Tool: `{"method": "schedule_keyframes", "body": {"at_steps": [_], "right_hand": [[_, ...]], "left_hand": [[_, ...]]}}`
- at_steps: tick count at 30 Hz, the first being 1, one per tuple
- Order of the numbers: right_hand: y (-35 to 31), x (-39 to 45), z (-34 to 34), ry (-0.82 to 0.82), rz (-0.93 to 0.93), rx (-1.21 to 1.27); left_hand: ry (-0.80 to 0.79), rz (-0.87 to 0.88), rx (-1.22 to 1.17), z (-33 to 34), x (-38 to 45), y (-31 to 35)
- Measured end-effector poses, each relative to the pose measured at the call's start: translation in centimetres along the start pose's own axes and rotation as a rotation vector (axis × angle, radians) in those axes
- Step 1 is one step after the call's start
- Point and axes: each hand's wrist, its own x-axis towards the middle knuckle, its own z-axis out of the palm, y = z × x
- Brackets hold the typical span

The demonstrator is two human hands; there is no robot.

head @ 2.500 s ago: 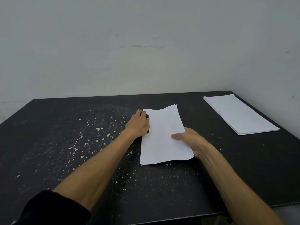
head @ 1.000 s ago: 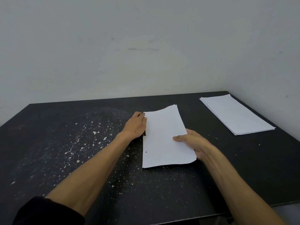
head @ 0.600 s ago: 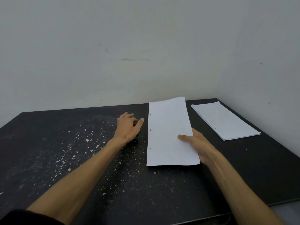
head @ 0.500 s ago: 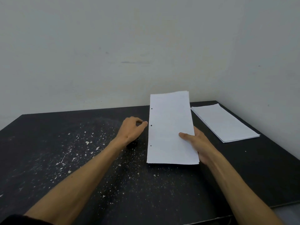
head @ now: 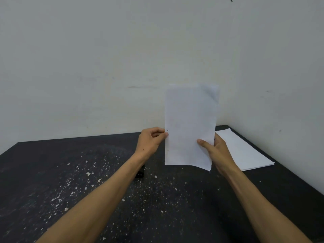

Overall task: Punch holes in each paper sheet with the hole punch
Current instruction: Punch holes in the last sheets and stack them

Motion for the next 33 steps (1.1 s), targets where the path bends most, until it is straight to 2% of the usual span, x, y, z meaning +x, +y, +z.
{"method": "schedule_keyframes", "body": {"at_steps": [10,16,24,33], "right_hand": [[4.1,0.2,-1.1,0.007,0.058,-0.002],[2.4,2.5,-3.5,0.014,0.096,-0.040],[0.5,7.4,-10.0,-0.009,0.321,-0.182],[1.9,11.5,-15.9,0.153,0.432,-0.412]], "left_hand": [[0.150,-0.048,0.028,4.3,-1.3,-3.4],[0.128,-0.058,0.095,6.1,1.1,-2.2],[0.015,-0.351,-0.084,12.5,5.0,-0.5],[-0.038,-0.591,-0.164,21.2,7.4,-0.4]]}}
